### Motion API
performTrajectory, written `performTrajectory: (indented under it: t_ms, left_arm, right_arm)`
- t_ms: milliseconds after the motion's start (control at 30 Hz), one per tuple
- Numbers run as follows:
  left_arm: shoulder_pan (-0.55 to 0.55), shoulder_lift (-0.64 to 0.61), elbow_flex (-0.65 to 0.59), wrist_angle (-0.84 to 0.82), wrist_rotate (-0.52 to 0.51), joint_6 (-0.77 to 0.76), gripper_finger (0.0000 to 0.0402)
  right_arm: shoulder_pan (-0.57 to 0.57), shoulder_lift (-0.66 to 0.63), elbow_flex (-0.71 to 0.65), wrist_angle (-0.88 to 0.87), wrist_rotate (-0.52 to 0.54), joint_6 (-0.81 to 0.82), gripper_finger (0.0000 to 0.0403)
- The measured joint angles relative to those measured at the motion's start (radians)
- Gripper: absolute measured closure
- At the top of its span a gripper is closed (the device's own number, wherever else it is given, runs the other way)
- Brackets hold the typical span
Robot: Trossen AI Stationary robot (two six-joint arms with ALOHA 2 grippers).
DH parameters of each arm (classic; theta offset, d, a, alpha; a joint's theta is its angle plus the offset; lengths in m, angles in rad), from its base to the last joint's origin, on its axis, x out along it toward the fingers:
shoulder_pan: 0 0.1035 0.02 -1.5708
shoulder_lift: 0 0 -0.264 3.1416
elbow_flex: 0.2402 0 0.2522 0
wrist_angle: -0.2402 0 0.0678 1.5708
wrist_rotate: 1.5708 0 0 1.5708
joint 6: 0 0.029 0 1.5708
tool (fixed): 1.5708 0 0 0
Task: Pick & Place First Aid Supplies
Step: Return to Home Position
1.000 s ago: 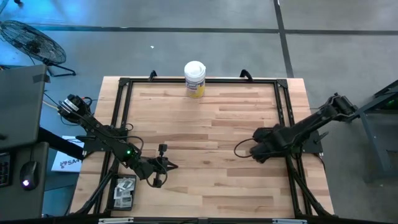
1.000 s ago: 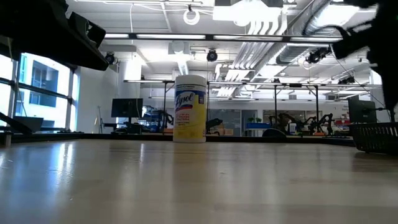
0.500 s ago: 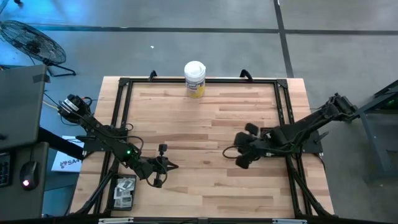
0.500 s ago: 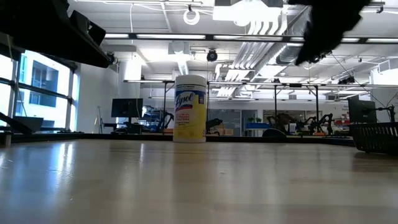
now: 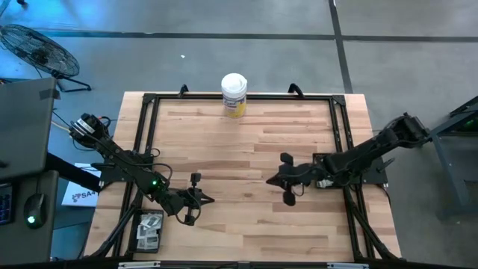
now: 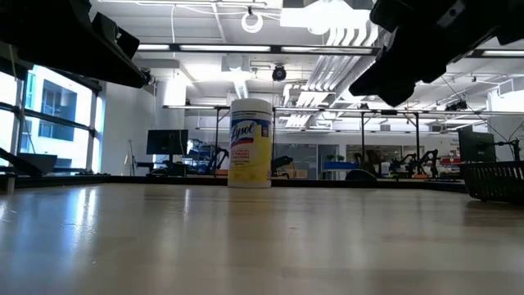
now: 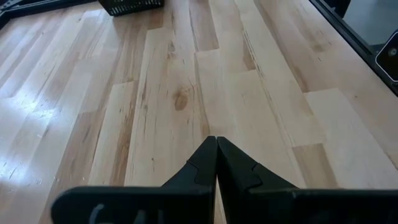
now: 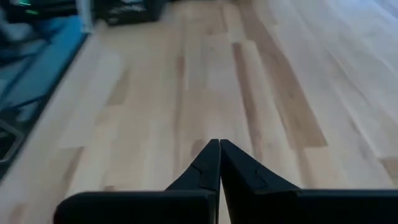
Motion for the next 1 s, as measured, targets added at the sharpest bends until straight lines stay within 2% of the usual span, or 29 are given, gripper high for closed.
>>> performTrajectory:
  t_ms: [167, 500, 700, 833, 1000]
  left_arm:
    - [0.000, 0.000, 0.000, 0.000, 0.000, 0.000, 0.0399]
    - [0.000, 0.000, 0.000, -0.007, -0.009, 0.000, 0.0399]
    - [0.000, 0.000, 0.000, -0.007, -0.010, 0.000, 0.0399]
    - [0.000, 0.000, 0.000, -0.008, -0.010, 0.000, 0.0399]
    - [0.000, 0.000, 0.000, -0.008, -0.010, 0.000, 0.0399]
  right_arm:
    - [-0.053, -0.079, -0.032, 0.031, -0.105, -0.075, 0.0401]
    - [-0.196, -0.388, -0.033, -0.124, -0.134, -0.219, 0.0401]
    - [-0.255, -0.524, -0.033, -0.179, -0.228, -0.229, 0.0401]
    - [-0.263, -0.587, -0.045, -0.191, -0.210, -0.277, 0.0402]
    - [-0.242, -0.693, -0.136, -0.147, -0.171, -0.285, 0.0401]
